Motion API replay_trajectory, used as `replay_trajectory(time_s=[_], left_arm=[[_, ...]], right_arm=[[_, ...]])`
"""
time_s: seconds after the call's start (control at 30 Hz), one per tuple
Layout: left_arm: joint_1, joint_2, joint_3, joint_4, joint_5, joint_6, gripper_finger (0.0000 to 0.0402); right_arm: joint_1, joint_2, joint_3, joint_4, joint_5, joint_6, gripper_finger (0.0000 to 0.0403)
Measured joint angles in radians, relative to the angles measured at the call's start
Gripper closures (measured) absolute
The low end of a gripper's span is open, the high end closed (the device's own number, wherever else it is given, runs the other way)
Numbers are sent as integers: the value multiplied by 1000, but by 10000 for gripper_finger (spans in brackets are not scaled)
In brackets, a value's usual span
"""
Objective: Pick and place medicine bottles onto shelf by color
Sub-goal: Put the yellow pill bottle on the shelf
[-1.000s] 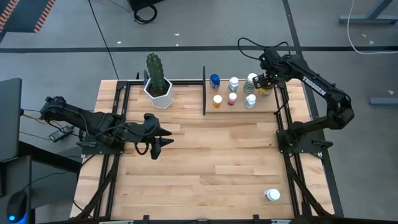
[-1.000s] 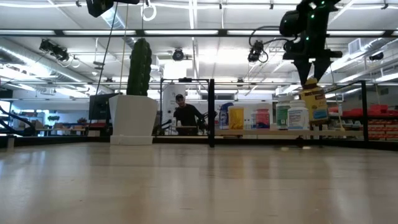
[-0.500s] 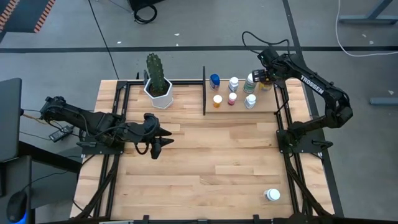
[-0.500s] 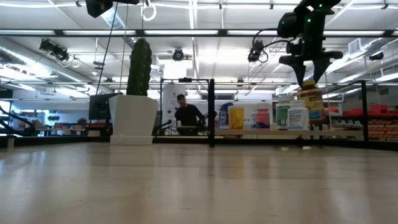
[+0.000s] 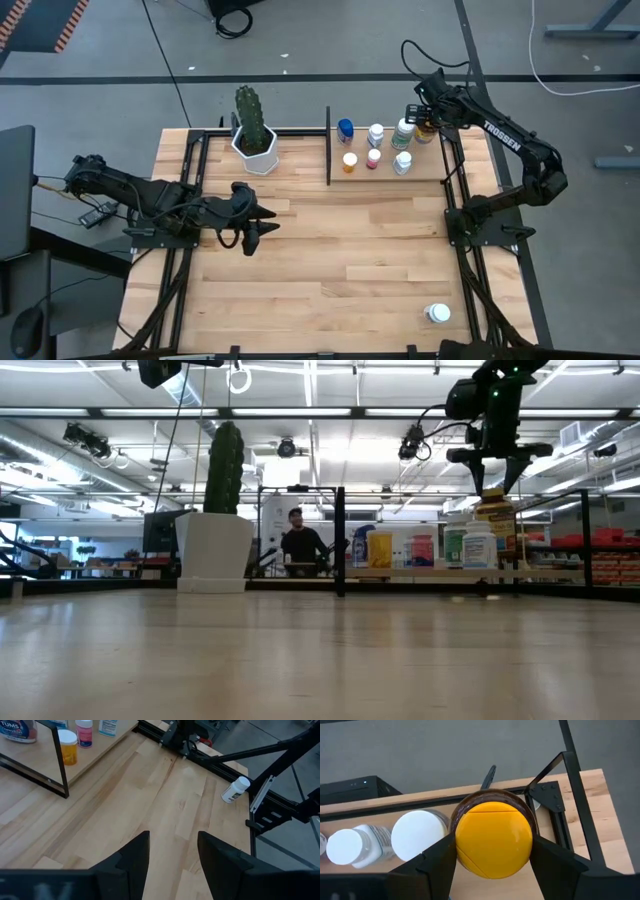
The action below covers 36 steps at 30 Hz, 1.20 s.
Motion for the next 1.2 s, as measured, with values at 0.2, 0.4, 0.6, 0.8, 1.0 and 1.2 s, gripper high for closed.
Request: replay_trajectory(time_s=[0.2, 0.4, 0.6, 0.8, 1.0, 1.2], left_arm=[[0, 0, 0, 0, 0, 0, 228], [0, 0, 0, 0, 0, 0, 228], [0, 0, 0, 0, 0, 2, 228], [0, 0, 0, 0, 0, 1, 228], [0, 0, 0, 0, 14, -2, 228], [-2, 0, 0, 0, 23, -22, 229]], right_arm=[[0, 0, 0, -2, 4, 1, 166], [3, 0, 0, -29, -9, -11, 166], [3, 0, 0, -102, -46, -137, 166], [3, 0, 0, -97, -100, -388, 166], [3, 0, 0, -98, -116, -710, 166], [3, 0, 0, -97, -105, -1021, 166]])
